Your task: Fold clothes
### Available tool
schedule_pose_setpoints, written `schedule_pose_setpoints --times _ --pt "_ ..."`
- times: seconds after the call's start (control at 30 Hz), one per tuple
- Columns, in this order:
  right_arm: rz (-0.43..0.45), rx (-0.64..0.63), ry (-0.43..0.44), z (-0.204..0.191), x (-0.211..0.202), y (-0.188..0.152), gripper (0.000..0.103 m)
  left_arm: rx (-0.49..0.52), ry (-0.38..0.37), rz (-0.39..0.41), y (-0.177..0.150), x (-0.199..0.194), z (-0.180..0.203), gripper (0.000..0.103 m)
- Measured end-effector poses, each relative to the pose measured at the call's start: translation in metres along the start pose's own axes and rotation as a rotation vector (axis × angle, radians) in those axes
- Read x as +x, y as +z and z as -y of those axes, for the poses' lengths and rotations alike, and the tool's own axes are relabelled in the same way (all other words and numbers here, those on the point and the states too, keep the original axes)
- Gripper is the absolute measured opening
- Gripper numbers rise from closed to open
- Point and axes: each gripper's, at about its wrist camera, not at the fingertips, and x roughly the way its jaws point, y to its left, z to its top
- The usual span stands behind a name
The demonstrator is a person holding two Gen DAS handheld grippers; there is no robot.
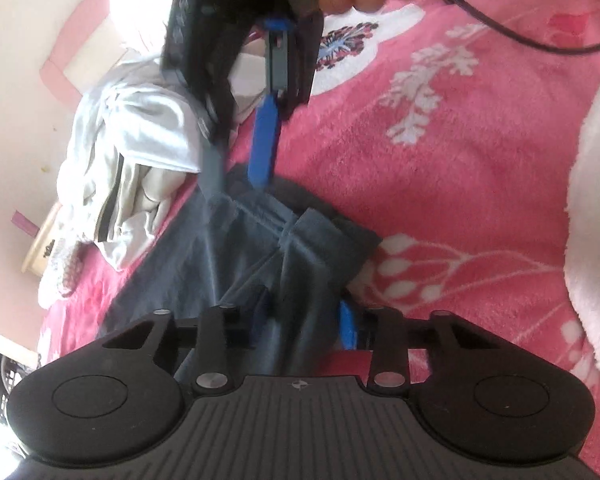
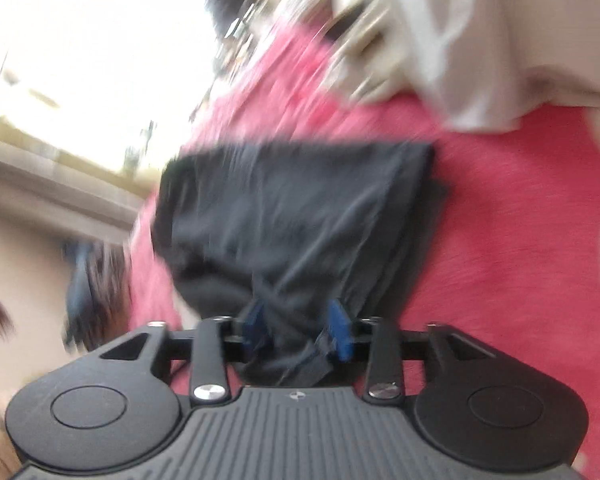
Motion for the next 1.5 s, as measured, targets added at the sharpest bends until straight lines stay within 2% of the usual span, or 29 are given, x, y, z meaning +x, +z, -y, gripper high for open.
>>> schedule_pose_setpoints --times 0.03,0.1,0.2,0.33,0.4,0.43,0.47,0.57,0.77,0.93,1.07,1.3,1.5 --pt "0.024 0.042 -0.017 0.007 -0.005 0.003 0.054 -0.019 -0.008 0.006 0.001 0.000 -0.001 0.030" --pt "0.045 0.113 -0.061 0.021 -0.008 0.009 0.054 -0.056 -0.024 0.014 0.002 -0.001 -0.004 0.025" --pt "0.025 0.193 -0.122 0.034 0.004 0.016 0.054 -0.092 -0.036 0.020 0.002 -0.001 -0.007 0.022" --pt "0.032 0.242 -0.103 0.036 0.024 0.021 0.055 -0.141 -0.053 0.027 0.001 -0.002 -0.010 0.022" --pt "0.040 0.233 -0.099 0.032 0.031 0.024 0.054 -0.156 -0.049 0.038 0.000 -0.002 -0.010 0.012" --pt "0.044 0.227 -0.098 0.030 0.034 0.025 0.051 -0.175 -0.043 0.047 -0.001 -0.003 -0.011 0.009" --pt "0.048 0.221 -0.097 0.028 0.038 0.026 0.037 -0.200 -0.035 0.059 -0.001 -0.004 -0.013 0.007" --pt "0.051 0.203 -0.101 0.020 0.046 0.028 0.008 -0.332 -0.029 0.094 -0.005 -0.011 -0.025 0.004" --pt "0.090 0.198 -0.044 0.000 0.041 0.030 0.004 -0.548 -0.047 0.159 -0.013 -0.026 -0.044 0.003" --pt "0.116 0.182 0.029 -0.027 0.036 0.043 0.004 -0.805 -0.058 0.228 -0.030 -0.042 -0.068 0.003" --pt "0.131 0.158 0.086 -0.054 0.039 0.057 0.004 -1.017 -0.015 0.289 -0.051 -0.058 -0.091 0.003" --pt "0.125 0.097 0.177 -0.112 0.077 0.083 0.004 -1.318 0.134 0.393 -0.099 -0.089 -0.122 0.003" --pt "0.102 0.044 0.210 -0.163 0.126 0.100 0.004 -1.483 0.247 0.450 -0.147 -0.102 -0.143 0.003"
